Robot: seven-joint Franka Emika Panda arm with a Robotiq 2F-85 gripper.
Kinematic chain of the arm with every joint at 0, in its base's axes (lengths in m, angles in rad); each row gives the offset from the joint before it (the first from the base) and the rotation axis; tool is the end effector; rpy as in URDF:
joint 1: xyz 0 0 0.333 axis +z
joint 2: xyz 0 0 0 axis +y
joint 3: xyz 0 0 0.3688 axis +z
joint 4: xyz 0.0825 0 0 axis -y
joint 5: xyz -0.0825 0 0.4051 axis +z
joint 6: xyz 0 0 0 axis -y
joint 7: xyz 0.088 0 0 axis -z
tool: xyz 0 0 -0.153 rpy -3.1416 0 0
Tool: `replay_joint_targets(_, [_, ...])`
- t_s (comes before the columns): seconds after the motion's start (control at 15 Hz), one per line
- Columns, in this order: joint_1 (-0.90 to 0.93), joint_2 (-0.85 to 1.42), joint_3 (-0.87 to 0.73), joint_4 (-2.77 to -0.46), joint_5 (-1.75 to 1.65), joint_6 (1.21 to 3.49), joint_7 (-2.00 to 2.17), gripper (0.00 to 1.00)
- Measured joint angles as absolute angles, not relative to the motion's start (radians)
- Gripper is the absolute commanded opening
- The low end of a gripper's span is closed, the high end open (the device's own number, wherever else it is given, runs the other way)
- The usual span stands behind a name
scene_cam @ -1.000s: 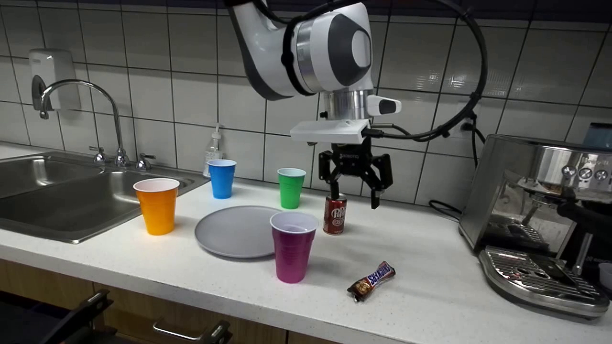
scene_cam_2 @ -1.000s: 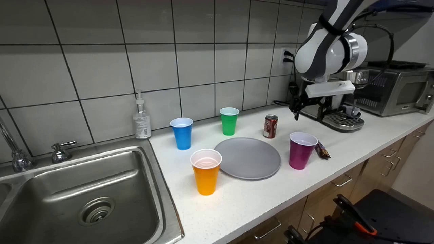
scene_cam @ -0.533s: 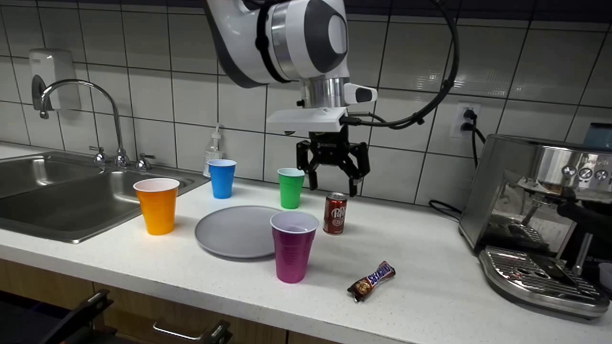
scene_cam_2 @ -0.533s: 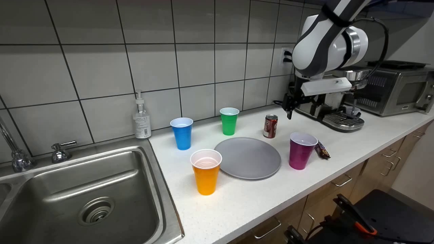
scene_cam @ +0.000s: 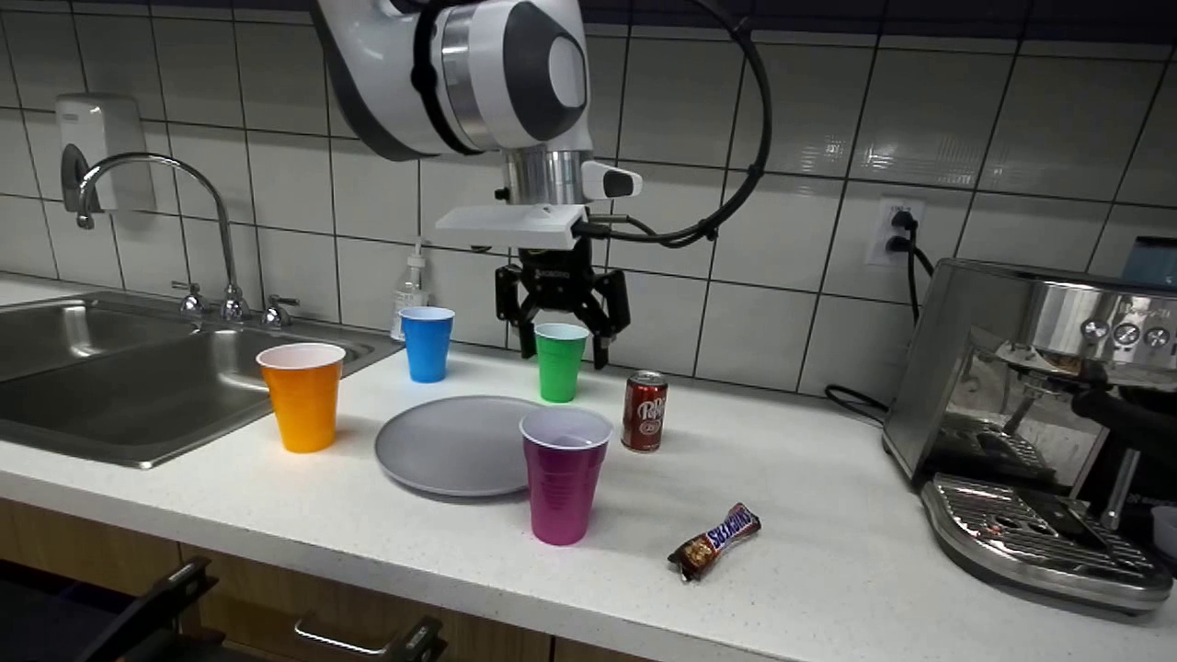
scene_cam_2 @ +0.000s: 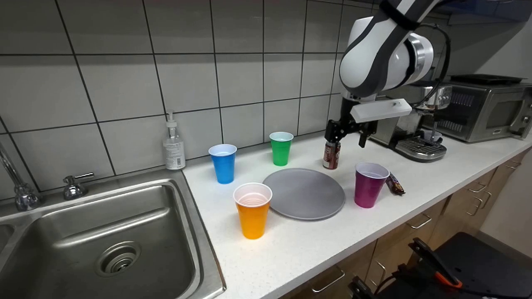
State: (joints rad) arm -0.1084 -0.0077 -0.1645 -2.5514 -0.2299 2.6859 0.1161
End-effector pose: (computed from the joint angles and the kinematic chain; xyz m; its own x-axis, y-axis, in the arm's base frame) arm 0.4672 -0.1279 0.2748 0.9735 -0.1787 0.1424 -0.1952 -0.9744 0.1113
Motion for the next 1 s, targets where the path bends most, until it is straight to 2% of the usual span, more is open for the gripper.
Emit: replay_joint_targets(1.0, [-0.108, -0.109, -0.139, -2.631, -0.254, 2.524, 0.117, 1.00])
